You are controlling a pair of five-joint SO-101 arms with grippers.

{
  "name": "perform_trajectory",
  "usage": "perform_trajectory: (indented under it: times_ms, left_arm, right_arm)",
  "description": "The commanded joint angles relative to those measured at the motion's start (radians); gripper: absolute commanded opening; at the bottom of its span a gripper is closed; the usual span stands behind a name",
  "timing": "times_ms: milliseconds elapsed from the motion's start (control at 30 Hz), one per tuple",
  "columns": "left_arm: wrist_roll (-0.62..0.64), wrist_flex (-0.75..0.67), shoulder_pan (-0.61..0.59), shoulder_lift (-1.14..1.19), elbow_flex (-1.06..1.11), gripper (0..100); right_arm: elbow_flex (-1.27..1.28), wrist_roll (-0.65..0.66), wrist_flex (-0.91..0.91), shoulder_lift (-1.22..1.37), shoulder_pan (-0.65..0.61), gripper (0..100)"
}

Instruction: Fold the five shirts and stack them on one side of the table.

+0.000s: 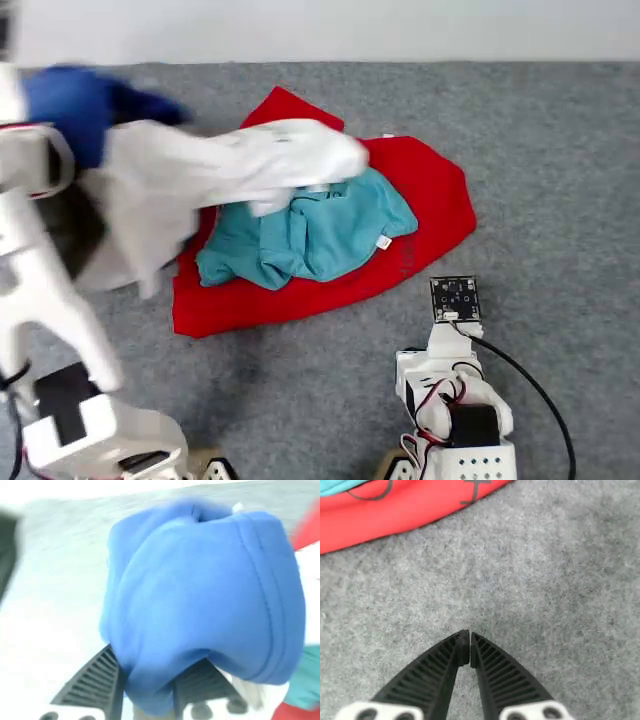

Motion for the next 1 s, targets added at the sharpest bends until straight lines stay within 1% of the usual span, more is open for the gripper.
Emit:
perform_trajectory:
  times_ms: [0, 100, 233, 300, 400, 500, 633, 800, 867, 900, 967]
  left_arm:
    - [-0.02, -0.114, -0.19, -0.071, -0.056, 1]
    - [-0.02, -0.176, -0.315, -0.071, -0.056, 1]
    - [-0.018, -0.255, -0.437, -0.071, -0.059, 1]
    - [-0.018, -0.292, -0.482, -0.075, -0.061, 1]
    - [-0.015, -0.319, -0.514, -0.077, -0.061, 1]
    - [-0.015, -0.322, -0.503, -0.069, -0.051, 1]
    - [-0.017, -0.344, -0.396, -0.051, 0.007, 1]
    - [-0.026, -0.448, -0.261, 0.049, 0.097, 2]
    - [-0.063, -0.448, -0.242, 0.089, 0.105, 6]
    - [-0.075, -0.436, -0.242, 0.104, 0.104, 10]
    - [-0.081, -0.397, -0.247, 0.109, 0.104, 22]
  right_arm:
    - [0.017, -0.005, -0.007, -0.004, -0.002, 0.9]
    - [0.017, -0.005, -0.007, -0.004, -0.002, 0.9]
    - [0.017, -0.005, -0.007, -0.004, -0.002, 0.9]
    - [0.017, -0.005, -0.007, -0.004, -0.002, 0.9]
    - [0.017, -0.005, -0.007, -0.004, -0.002, 0.9]
    - [0.017, -0.005, -0.007, -0.004, -0.002, 0.9]
    - [0.017, -0.005, -0.007, -0.004, -0.002, 0.9]
    - [0.017, -0.005, -0.007, -0.004, -0.002, 0.9]
    - [0.017, -0.005, -0.007, -0.004, -0.002, 0.9]
    - [0.017, -0.005, -0.007, -0.004, -0.002, 0.9]
    - [0.017, -0.005, -0.007, -0.004, -0.002, 0.9]
